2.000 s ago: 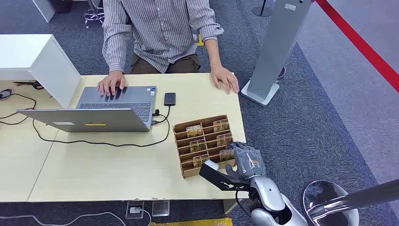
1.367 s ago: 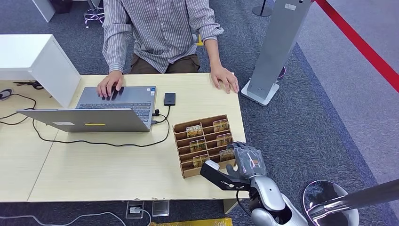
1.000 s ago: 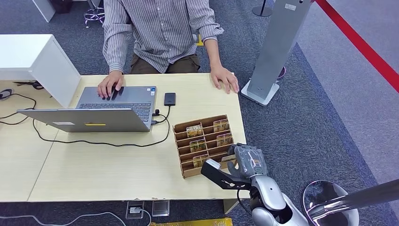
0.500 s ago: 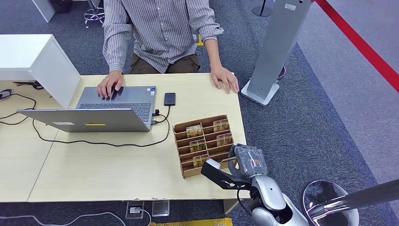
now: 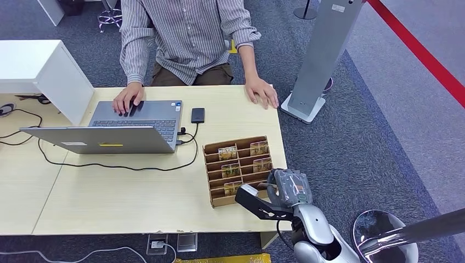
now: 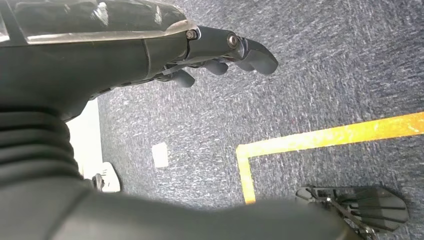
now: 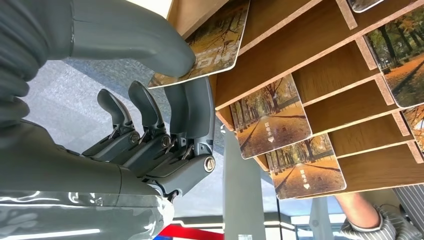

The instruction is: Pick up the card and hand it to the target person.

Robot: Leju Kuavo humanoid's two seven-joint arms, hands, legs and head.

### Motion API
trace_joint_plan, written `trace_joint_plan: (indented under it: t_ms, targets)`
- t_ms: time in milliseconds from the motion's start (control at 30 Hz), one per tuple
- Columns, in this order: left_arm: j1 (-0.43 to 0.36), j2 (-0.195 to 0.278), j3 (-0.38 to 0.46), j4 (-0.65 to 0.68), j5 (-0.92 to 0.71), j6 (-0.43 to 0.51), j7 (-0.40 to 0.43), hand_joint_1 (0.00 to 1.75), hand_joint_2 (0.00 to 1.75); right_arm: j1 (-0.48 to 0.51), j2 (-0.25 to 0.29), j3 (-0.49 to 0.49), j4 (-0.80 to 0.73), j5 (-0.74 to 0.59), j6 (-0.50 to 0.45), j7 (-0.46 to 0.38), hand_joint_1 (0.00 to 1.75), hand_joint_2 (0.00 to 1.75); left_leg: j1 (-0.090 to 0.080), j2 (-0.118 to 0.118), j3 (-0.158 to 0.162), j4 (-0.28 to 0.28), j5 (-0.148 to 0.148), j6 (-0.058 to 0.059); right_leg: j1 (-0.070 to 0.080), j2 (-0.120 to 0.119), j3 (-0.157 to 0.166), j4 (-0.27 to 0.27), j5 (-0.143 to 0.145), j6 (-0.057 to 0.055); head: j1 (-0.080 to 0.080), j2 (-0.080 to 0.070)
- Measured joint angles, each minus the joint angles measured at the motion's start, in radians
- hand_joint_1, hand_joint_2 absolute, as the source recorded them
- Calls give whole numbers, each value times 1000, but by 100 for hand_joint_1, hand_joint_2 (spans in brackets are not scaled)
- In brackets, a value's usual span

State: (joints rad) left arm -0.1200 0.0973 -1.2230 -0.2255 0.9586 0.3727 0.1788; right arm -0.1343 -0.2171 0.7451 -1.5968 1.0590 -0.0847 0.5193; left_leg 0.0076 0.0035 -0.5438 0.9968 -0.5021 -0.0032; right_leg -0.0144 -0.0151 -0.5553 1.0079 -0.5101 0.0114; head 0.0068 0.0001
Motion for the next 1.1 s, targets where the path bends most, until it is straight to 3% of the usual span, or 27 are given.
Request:
trace_joint_plan:
  t_ms: [400,567,700,867,1000,1100]
  targets:
    - [1,-1,0,0,5,8,61,0,175,2,0,-3,-6,-17,-19,-2,147,175,0,0,0,0,0,0,0,0,0,0,0,0,0,0]
    - [1,-1,0,0,5,12,73,0,175,-8,-13,-27,-49,-191,13,-17,147,175,0,0,0,0,0,0,0,0,0,0,0,0,0,0]
    - [2,0,0,0,5,10,81,0,175,-69,-60,-44,-142,-333,106,14,147,175,0,0,0,0,0,0,0,0,0,0,0,0,0,0]
    - [3,-1,0,0,11,7,79,0,175,-162,-99,-51,-229,-389,154,15,147,175,0,0,0,0,0,0,0,0,0,0,0,0,1,0]
    - [3,-2,0,0,17,0,70,0,175,-227,-102,-48,-257,-366,139,-11,147,175,0,0,0,0,0,0,0,0,0,0,0,0,-1,0]
    - [2,-6,1,0,24,-2,54,0,175,-263,-97,-43,-253,-292,73,-38,147,175,0,0,0,0,0,0,0,0,0,0,0,0,-2,0]
